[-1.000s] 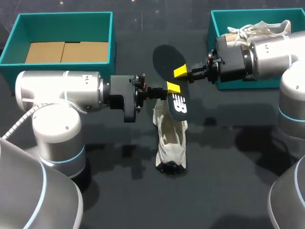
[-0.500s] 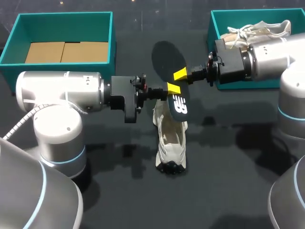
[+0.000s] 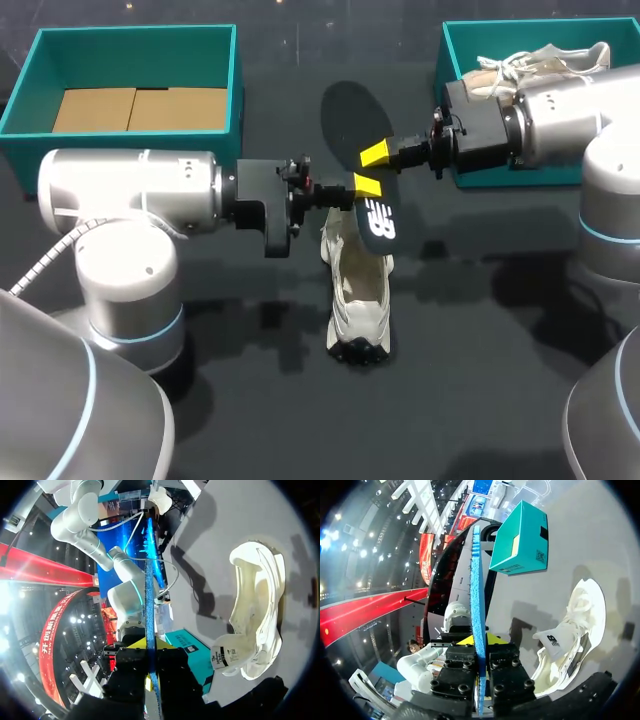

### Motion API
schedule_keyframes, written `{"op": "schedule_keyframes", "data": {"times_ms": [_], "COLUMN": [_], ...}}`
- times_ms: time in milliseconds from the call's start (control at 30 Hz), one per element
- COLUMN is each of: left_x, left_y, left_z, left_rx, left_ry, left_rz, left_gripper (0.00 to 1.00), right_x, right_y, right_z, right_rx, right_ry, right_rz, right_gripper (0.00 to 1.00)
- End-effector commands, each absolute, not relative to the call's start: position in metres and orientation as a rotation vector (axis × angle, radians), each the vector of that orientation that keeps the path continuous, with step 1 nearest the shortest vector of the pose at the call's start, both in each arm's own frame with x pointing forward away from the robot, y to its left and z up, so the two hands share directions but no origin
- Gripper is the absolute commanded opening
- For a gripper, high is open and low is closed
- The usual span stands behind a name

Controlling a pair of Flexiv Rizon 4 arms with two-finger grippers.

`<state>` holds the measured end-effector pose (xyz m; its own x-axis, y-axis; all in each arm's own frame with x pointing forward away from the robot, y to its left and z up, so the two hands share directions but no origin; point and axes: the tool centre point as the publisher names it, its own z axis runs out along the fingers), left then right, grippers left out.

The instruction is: Take the shoe out of the shoebox, open the shoe tongue, remove and reinsert the insole, then place the shoe into the shoebox

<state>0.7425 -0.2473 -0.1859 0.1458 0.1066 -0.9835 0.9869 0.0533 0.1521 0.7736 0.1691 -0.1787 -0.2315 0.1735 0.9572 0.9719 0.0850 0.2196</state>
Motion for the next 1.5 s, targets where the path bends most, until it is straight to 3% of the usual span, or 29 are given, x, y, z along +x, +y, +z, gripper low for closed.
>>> {"op": "schedule_keyframes", "data": {"times_ms": [33,67,100,133,167,433,967,1200,1500], "left_x": [0.743,0.743,0.742,0.741,0.741,0.751,0.751,0.786,0.786], "left_y": [-0.252,-0.251,-0.247,-0.244,-0.239,-0.173,-0.173,-0.18,-0.18], "left_z": [-0.186,-0.185,-0.183,-0.181,-0.18,-0.166,-0.166,-0.144,-0.144], "left_rx": [1.304,1.303,1.301,1.302,1.306,1.431,1.431,1.715,1.715], "left_ry": [1.202,1.202,1.202,1.198,1.194,1.186,1.186,1.517,1.517], "left_rz": [-0.998,-0.999,-1.001,-1.004,-1.006,-1.002,-1.002,-0.836,-0.836], "left_gripper": [0.0,0.17,0.48,0.89,1.0,1.0,1.0,1.0,1.0], "right_x": [0.774,0.774,0.774,0.774,0.773,0.767,0.767,0.766,0.764], "right_y": [0.171,0.171,0.17,0.169,0.168,0.157,0.155,0.16,0.16], "right_z": [-0.18,-0.18,-0.181,-0.181,-0.182,-0.188,-0.19,-0.198,-0.201], "right_rx": [-1.175,-1.174,-1.173,-1.173,-1.172,-1.168,-1.142,-1.176,-1.183], "right_ry": [-1.545,-1.542,-1.538,-1.531,-1.523,-1.478,-1.457,-1.385,-1.367], "right_rz": [-1.231,-1.234,-1.237,-1.24,-1.246,-1.259,-1.247,-1.235,-1.242], "right_gripper": [0.0,0.0,0.0,0.0,0.0,0.0,0.0,0.0,0.0]}}
